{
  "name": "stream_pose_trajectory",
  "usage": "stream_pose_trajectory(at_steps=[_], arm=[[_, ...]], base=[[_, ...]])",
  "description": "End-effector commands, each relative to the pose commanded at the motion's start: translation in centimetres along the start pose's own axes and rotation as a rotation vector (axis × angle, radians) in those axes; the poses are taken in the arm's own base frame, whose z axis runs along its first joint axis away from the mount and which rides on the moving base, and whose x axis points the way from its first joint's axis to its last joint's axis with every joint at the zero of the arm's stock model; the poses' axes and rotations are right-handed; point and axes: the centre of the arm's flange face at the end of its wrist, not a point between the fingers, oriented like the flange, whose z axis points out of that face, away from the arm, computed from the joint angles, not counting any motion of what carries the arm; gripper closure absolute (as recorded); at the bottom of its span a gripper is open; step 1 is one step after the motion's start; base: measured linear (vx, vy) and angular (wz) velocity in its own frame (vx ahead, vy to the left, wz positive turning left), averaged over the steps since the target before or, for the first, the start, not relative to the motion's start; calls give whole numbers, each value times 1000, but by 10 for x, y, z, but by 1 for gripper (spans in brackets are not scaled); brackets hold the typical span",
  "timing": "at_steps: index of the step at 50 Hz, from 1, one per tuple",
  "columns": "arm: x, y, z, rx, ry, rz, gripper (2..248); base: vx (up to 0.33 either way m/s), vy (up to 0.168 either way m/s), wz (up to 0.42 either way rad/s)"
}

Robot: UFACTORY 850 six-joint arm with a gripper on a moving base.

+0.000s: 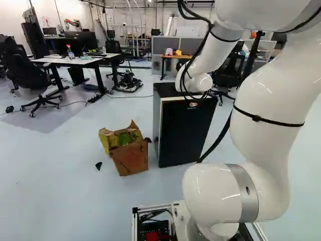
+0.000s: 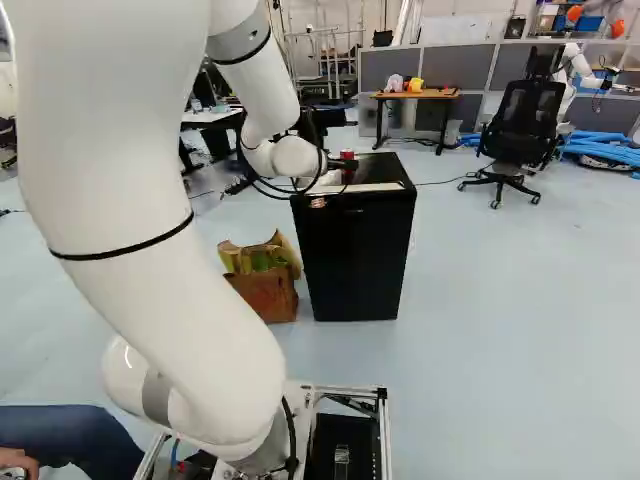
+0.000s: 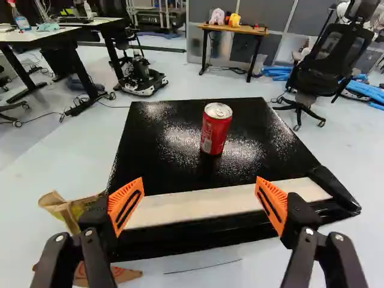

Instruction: Grab a drink from the fridge

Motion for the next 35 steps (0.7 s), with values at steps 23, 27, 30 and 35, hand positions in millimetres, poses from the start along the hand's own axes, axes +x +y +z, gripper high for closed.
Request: stream_pose_trajectory(at_steps=[23, 27, 30, 35], arm=[[12, 6, 18, -9, 60, 3, 3], [13, 8, 21, -11, 63, 4, 3], [14, 9, 25, -14, 64, 5, 3], [16, 12, 30, -18, 65, 7, 3]], base=[[0, 0, 0], [0, 0, 0], [0, 0, 0], [0, 0, 0]])
